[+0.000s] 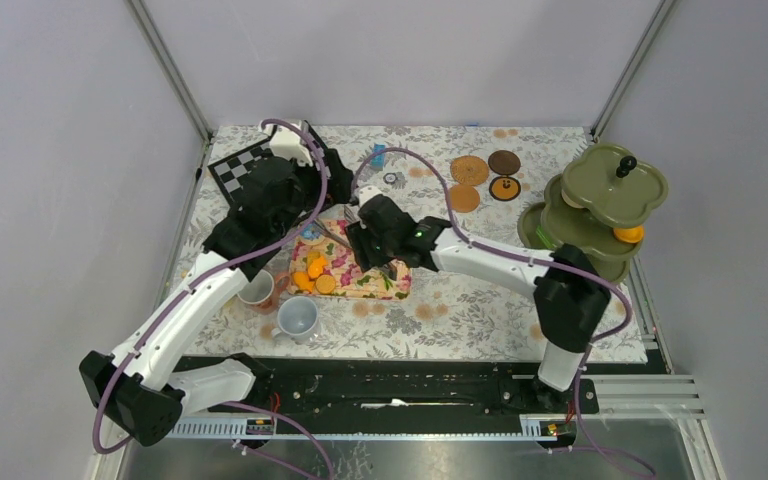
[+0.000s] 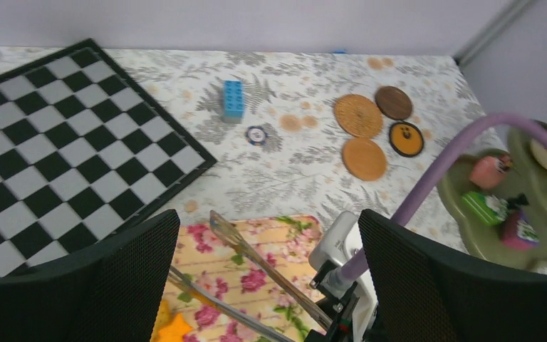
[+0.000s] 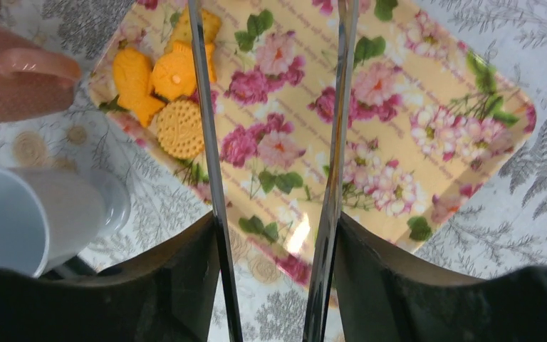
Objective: Serve the afternoon tea
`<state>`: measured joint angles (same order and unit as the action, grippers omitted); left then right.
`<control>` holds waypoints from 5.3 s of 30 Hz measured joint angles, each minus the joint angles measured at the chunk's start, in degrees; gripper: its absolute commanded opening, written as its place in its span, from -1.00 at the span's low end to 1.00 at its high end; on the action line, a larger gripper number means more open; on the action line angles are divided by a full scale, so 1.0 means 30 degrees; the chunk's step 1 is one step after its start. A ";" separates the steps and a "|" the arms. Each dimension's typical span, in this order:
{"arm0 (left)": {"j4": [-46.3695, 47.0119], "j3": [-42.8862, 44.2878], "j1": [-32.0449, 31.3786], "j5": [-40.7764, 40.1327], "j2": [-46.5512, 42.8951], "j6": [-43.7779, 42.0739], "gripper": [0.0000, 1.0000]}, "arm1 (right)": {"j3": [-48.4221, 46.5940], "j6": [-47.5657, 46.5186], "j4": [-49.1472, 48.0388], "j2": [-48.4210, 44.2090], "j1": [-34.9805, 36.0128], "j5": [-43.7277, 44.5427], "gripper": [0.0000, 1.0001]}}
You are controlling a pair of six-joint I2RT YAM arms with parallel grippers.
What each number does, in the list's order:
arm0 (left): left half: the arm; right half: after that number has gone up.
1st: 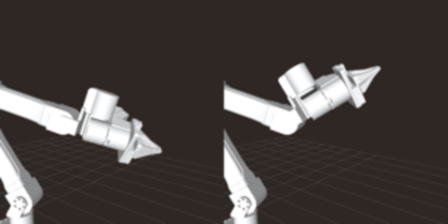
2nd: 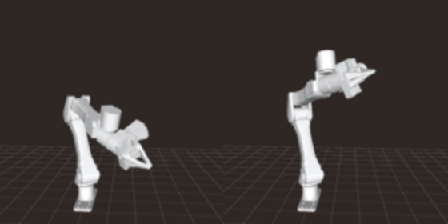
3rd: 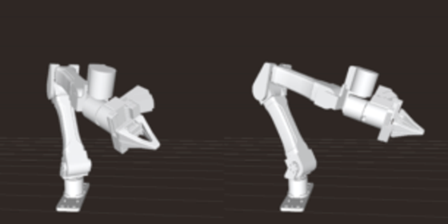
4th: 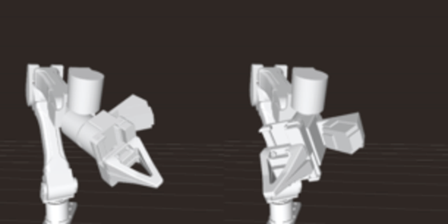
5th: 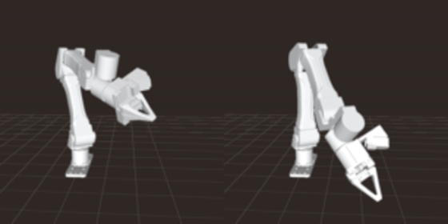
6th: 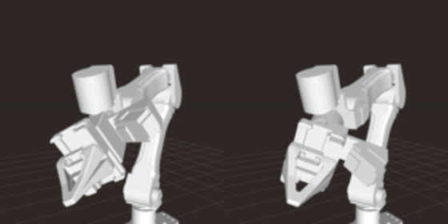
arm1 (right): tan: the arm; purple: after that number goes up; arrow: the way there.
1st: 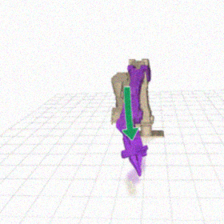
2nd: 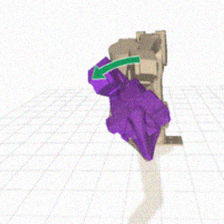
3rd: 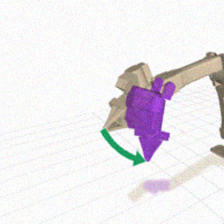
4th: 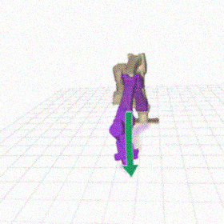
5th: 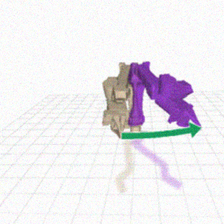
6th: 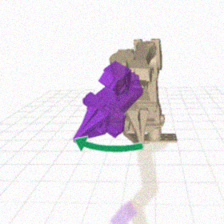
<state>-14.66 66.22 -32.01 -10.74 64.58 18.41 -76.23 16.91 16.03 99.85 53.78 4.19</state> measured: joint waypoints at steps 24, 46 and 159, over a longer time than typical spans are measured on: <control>0.0138 -0.1377 0.0554 -0.5654 -0.3453 0.1537 0.98 | 0.0248 -0.2259 -0.2178 0.2703 0.2790 0.2783 0.25; 0.0503 -0.1384 0.0554 -0.6929 -0.3738 0.1865 0.98 | -0.3832 -0.2055 -0.0539 0.5887 0.2783 0.4641 0.21; 0.0634 -0.1617 -0.0058 -0.4277 -0.2579 0.1872 0.97 | 0.8510 0.6237 1.1307 -1.8884 -0.5457 1.2670 0.14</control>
<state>-12.75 61.36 -32.18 -23.57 56.84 24.03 -50.70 35.62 49.95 43.20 37.41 42.19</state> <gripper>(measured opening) 0.985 0.568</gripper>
